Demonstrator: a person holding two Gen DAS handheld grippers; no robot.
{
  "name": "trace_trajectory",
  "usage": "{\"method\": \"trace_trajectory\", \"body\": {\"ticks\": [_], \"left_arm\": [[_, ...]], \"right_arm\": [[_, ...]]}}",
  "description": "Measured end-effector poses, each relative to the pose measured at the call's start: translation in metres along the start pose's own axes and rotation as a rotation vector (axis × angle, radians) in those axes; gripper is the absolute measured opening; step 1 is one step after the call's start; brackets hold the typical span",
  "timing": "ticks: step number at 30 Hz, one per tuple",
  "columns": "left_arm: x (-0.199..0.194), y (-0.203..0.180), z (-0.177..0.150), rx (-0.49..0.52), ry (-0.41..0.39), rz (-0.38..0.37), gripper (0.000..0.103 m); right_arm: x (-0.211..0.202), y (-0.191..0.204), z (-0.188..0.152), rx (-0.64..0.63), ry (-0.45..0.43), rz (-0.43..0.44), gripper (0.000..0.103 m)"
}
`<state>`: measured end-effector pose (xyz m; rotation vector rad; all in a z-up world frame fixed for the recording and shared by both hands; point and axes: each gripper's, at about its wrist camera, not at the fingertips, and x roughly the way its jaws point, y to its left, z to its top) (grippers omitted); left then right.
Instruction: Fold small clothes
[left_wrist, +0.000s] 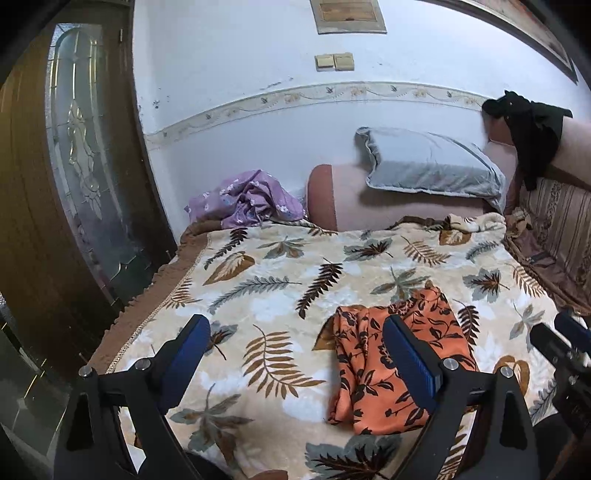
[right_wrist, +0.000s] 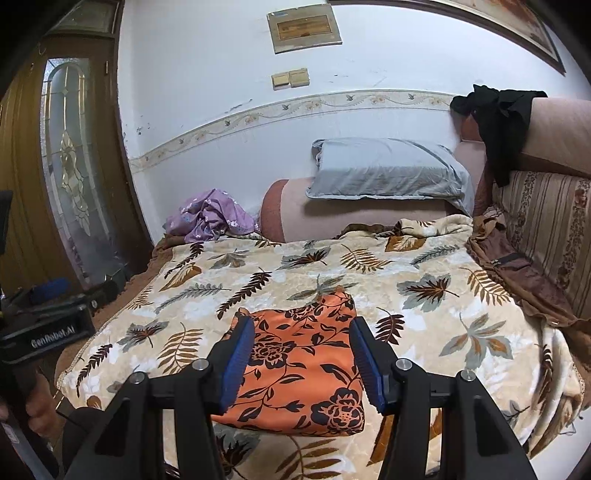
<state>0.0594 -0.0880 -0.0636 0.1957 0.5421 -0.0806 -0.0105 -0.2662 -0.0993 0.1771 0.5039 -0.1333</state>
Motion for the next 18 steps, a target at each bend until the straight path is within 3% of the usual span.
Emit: {"method": "trace_trajectory", "body": {"ticks": [18], "left_arm": [[0.001,0.008,0.0,-0.006,-0.002,-0.017,0.095]], "right_arm": [[0.017,-0.002,-0.002,-0.003,0.045,-0.018,0.057]]}}
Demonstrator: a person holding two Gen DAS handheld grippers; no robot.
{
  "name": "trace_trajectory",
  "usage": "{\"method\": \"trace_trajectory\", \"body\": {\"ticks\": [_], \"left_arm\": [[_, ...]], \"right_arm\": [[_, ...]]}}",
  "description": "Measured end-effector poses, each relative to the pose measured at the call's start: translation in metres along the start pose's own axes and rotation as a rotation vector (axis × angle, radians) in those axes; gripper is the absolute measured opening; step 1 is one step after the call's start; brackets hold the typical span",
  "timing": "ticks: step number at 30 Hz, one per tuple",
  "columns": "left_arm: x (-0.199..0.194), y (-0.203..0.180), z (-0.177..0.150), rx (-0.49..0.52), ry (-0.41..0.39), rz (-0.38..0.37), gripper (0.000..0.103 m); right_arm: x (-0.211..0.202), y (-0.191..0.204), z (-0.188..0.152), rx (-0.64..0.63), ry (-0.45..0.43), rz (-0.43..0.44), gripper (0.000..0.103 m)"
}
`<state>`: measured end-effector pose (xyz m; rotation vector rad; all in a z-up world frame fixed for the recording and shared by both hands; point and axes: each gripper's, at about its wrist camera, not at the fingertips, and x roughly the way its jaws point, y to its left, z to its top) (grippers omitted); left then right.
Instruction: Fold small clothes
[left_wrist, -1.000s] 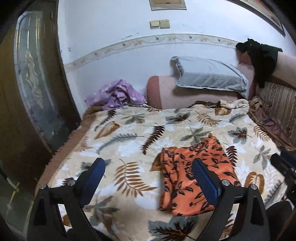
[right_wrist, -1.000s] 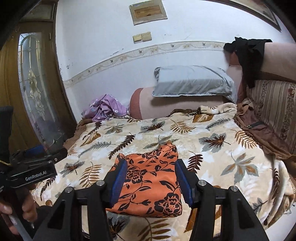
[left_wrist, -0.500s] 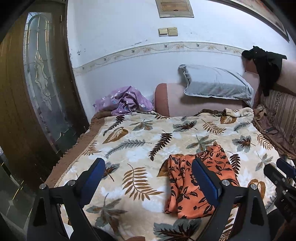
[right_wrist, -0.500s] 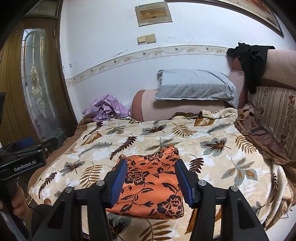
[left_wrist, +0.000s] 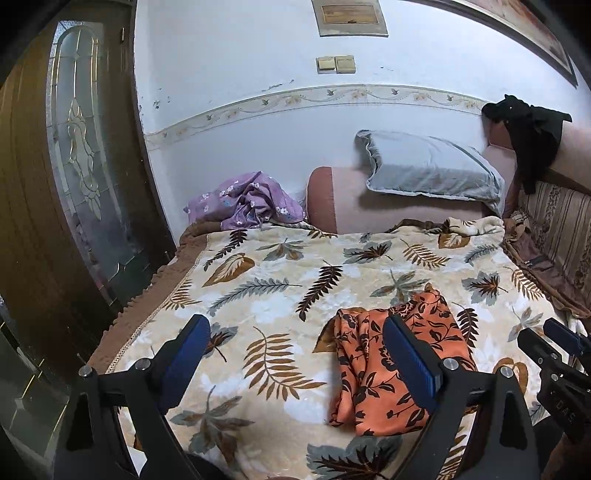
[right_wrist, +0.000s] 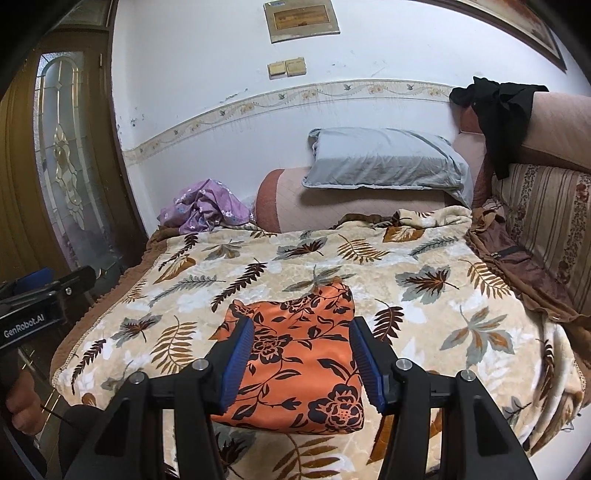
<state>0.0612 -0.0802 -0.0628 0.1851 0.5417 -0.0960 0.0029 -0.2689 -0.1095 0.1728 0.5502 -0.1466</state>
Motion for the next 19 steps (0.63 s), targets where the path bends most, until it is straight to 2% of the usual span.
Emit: {"method": "trace_trajectory", "body": {"ticks": [10,19], "left_arm": [[0.009,0.006,-0.001,-0.011,0.021,-0.004,0.095],[0.022,0.005,-0.002,-0.014,0.047,-0.031,0.095]], "right_arm": [[0.012,0.019,0.01,-0.072,-0.003,-0.003,0.057],[0.032,0.011,0.013,-0.065,0.025,0.004,0.057]]}}
